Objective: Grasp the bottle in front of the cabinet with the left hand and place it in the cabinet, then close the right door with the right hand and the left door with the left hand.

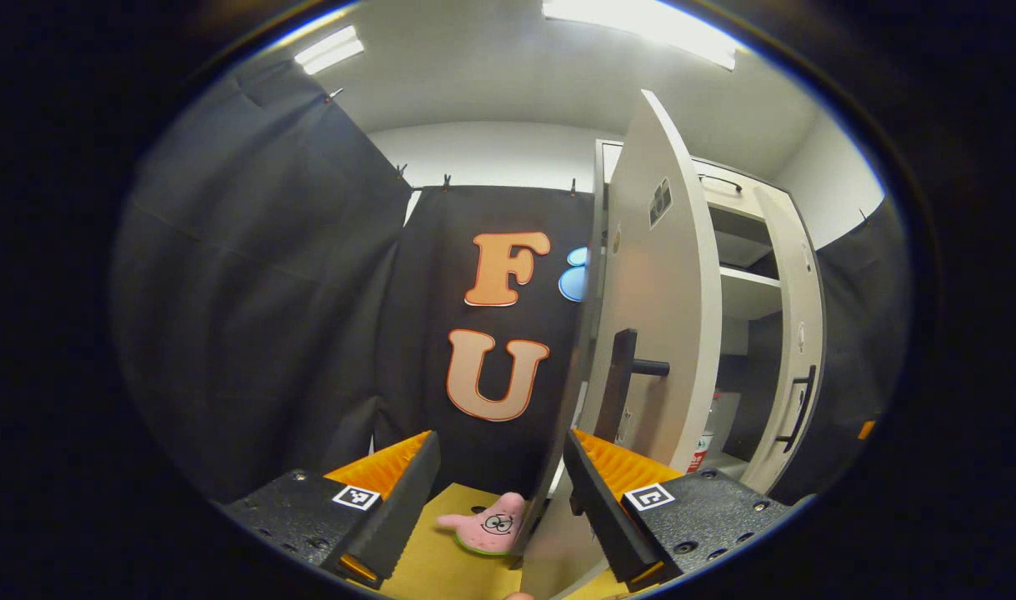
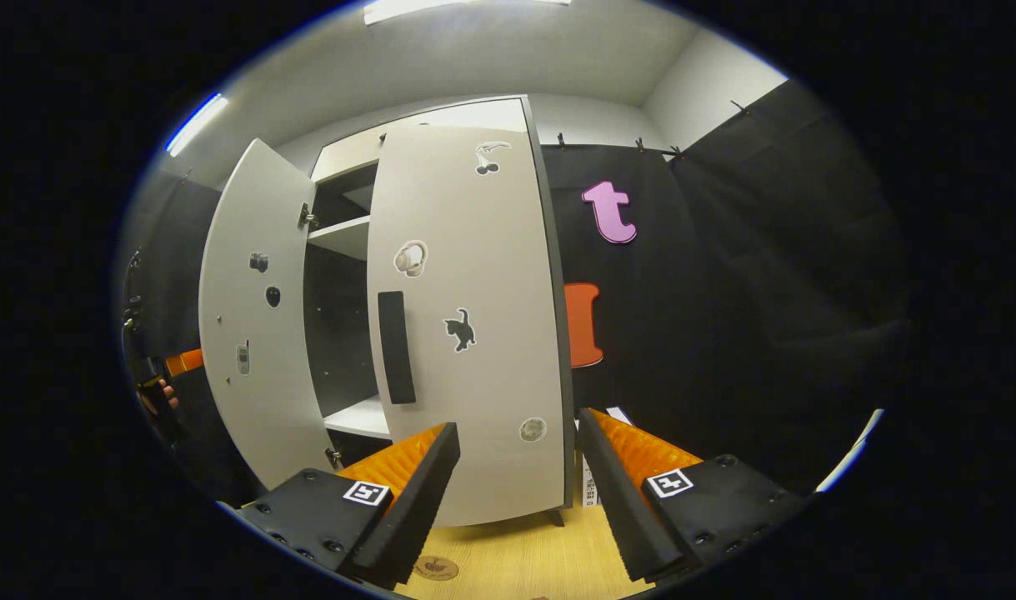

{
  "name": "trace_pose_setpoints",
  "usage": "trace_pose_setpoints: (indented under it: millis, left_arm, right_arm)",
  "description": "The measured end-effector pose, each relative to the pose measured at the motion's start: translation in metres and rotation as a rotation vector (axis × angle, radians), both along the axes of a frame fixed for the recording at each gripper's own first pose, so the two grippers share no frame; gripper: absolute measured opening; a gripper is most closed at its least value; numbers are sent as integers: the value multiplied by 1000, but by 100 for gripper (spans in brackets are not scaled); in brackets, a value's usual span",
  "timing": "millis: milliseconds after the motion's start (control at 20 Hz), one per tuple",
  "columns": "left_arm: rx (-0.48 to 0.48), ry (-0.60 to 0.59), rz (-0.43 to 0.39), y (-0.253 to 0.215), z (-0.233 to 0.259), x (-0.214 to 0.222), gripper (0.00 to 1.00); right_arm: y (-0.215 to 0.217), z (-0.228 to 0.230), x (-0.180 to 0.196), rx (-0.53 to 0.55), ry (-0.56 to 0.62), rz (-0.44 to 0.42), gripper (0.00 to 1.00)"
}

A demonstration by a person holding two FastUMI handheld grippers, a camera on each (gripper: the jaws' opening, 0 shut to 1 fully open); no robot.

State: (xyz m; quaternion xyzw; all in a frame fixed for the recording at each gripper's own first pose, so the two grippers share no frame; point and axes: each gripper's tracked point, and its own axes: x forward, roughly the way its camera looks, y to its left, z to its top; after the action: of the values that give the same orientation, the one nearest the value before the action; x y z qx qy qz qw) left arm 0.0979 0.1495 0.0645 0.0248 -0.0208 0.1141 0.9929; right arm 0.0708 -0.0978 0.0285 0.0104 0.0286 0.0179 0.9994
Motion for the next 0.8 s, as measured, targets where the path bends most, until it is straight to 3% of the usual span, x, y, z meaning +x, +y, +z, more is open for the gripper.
trace_pose_setpoints:
  millis: [100,150,400,450,550,600,650,700,800]
  left_arm:
    - [-13,7,-36,-17,-4,2,87]
    - [-21,12,-54,-25,-6,4,92]
    - [-40,38,-151,-71,-17,20,87]
    - [-42,42,-169,-79,-19,25,92]
    - [-37,41,-193,-95,-21,34,87]
    - [-35,39,-204,-103,-23,39,96]
    - [-39,38,-221,-111,-23,44,88]
    - [-48,37,-238,-120,-24,49,93]
    - [-68,39,-261,-134,-29,59,94]
  right_arm:
    - [-3,0,-3,5,-2,-4,96]
    - [-5,0,-3,8,-3,-9,96]
    - [-28,2,-12,17,-11,-50,96]
    - [-32,1,-15,28,-9,-59,96]
    - [-41,-1,-19,43,-8,-80,96]
    - [-45,-2,-21,43,-8,-91,96]
    - [-50,-3,-25,40,-9,-103,96]
    - [-55,-4,-30,36,-8,-115,96]
    - [-65,-6,-39,32,-1,-139,96]
